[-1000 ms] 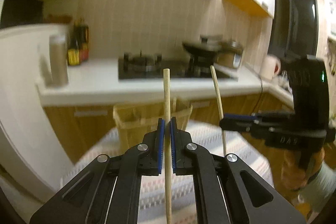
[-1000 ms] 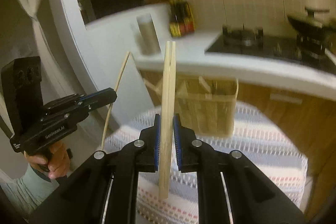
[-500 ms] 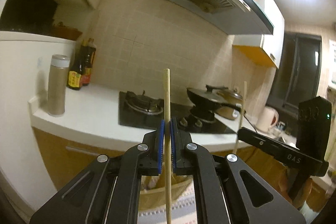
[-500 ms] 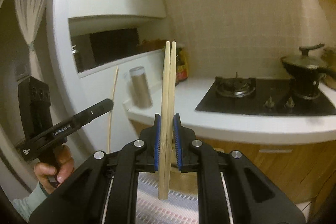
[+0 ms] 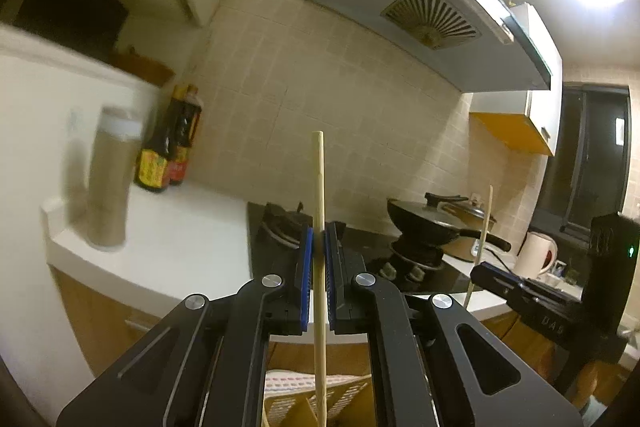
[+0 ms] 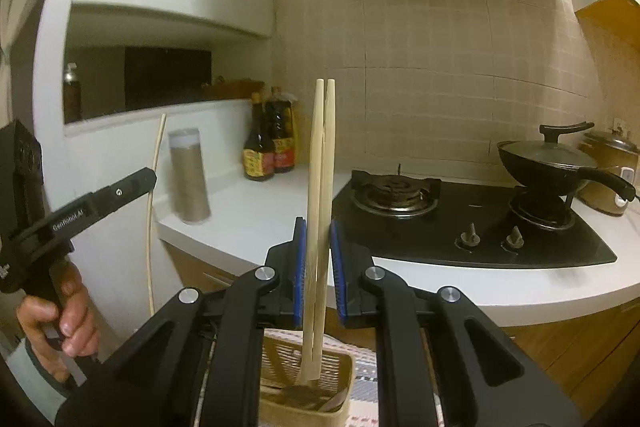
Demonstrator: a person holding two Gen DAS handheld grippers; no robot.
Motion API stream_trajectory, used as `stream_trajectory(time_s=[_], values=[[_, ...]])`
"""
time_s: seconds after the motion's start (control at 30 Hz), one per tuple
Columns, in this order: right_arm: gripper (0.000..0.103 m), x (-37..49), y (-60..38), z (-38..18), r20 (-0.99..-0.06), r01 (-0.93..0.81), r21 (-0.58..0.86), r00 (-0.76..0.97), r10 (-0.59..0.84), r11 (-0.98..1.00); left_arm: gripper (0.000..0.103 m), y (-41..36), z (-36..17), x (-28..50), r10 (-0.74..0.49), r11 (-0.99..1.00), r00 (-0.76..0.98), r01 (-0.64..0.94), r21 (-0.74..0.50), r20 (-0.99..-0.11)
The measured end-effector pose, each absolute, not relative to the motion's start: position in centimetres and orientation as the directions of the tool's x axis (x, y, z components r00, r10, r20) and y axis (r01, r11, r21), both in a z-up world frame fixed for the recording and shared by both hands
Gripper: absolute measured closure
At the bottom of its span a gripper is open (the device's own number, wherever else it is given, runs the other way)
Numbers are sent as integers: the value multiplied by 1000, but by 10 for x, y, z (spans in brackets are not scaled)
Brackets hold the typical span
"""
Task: Organize utensils
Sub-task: 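Lift the chopsticks and carry them over the beige caddy, then open both tools to drop the chopsticks into the caddy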
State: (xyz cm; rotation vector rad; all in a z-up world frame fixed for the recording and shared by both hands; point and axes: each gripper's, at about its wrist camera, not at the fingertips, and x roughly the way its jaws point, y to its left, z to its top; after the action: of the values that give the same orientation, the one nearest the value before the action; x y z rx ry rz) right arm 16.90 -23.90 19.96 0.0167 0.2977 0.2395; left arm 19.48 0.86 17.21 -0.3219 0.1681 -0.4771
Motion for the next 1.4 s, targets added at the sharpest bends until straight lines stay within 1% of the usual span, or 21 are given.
stream_trajectory(time_s=[0.17, 0.5, 0.57, 0.7, 0.87, 1.03, 1.07, 1.1, 1.13, 1.17, 1.2, 1.23, 1.3, 1.4], values=[[93, 182, -232, 181, -304, -224, 19, 927, 219, 974, 99, 14, 146, 220, -473, 833, 876, 407, -374, -99], [93, 197, -230, 155, -328, -217, 25, 920, 213, 976, 99, 1, 118, 225, -436, 874, 894, 395, -282, -100], [93, 200, -233, 151, -334, -215, 33, 918, 214, 976, 99, 0, 113, 225, -441, 874, 891, 400, -276, -105], [93, 201, -235, 144, -327, -213, 42, 920, 215, 976, 99, 4, 110, 223, -446, 868, 890, 406, -287, -90], [93, 200, -238, 138, -331, -222, 68, 915, 232, 973, 99, 6, 102, 224, -476, 854, 873, 429, -295, -108], [92, 192, -239, 136, -335, -232, 65, 911, 240, 971, 99, 11, 97, 217, -498, 840, 860, 447, -307, -111], [89, 189, -239, 136, -339, -235, 67, 909, 244, 970, 96, 12, 97, 215, -502, 838, 858, 450, -308, -114], [79, 186, -240, 136, -343, -238, 69, 906, 247, 969, 93, 13, 96, 213, -511, 833, 851, 458, -312, -117], [73, 184, -241, 136, -347, -243, 75, 903, 254, 967, 91, 15, 96, 209, -520, 827, 846, 464, -317, -119], [58, 180, -242, 137, -347, -246, 80, 901, 258, 966, 85, 15, 95, 206, -523, 825, 844, 467, -318, -119], [54, 175, -243, 138, -341, -243, 80, 904, 256, 967, 80, 17, 95, 203, -524, 825, 843, 467, -319, -120], [54, 169, -244, 139, -333, -241, 78, 908, 253, 967, 78, 19, 95, 198, -523, 825, 843, 466, -320, -122], [54, 161, -245, 140, -338, -247, 84, 904, 261, 965, 68, 22, 96, 191, -522, 825, 844, 464, -322, -123], [54, 145, -248, 143, -337, -246, 95, 904, 263, 965, 58, 29, 101, 175, -521, 821, 846, 461, -337, -112]])
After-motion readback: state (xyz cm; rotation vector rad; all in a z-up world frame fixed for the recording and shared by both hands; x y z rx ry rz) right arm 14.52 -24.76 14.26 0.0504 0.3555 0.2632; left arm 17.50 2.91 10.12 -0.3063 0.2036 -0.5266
